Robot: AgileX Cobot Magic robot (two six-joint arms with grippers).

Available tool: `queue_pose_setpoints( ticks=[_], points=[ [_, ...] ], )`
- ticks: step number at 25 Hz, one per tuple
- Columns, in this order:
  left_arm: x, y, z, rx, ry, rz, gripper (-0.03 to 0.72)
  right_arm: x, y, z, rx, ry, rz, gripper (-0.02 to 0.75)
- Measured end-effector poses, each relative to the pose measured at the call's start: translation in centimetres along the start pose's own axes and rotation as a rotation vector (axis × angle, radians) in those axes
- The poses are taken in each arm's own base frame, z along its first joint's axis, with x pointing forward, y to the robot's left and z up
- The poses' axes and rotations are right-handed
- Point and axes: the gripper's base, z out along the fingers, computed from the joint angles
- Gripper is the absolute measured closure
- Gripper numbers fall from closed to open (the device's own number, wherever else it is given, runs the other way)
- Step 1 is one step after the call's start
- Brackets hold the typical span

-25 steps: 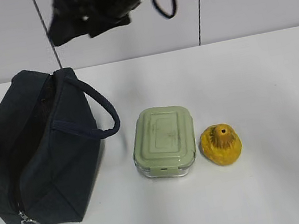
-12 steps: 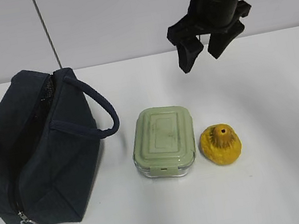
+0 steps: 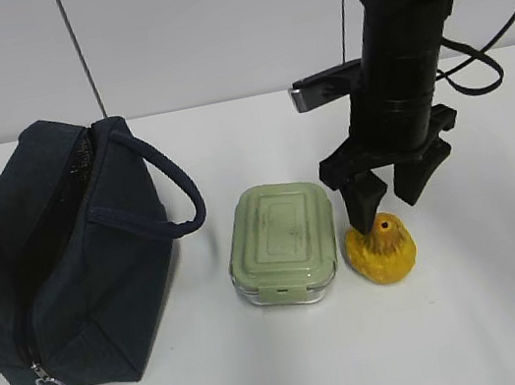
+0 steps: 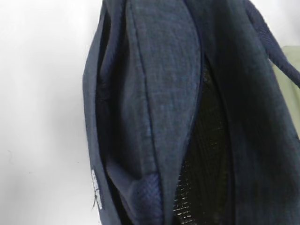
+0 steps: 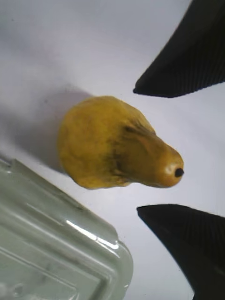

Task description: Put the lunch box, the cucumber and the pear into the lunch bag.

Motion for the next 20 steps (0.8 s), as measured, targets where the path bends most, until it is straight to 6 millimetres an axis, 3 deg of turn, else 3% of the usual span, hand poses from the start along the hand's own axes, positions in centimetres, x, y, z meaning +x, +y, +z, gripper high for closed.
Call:
queue_pose_setpoints(
  ticks=[4,12,17,20],
  points=[
    [0.00,0.00,0.00,0.000,0.000,0.000,0.704,0.58,0.59,0.99,-0.007,0.038,-0.008,0.194],
    [0.00,0.00,0.00,0.000,0.000,0.000,0.704,0.60,0.78,1.16,-0.012,0.035,-0.009,0.247],
    [0.00,0.00,0.00,0.000,0.000,0.000,0.704,0.53,0.77,1.17,-0.011,0.028,-0.009,0.319],
    [0.00,0.00,0.00,0.000,0.000,0.000,0.704,0.51,0.77,1.17,-0.011,0.026,-0.009,0.426]
  ],
)
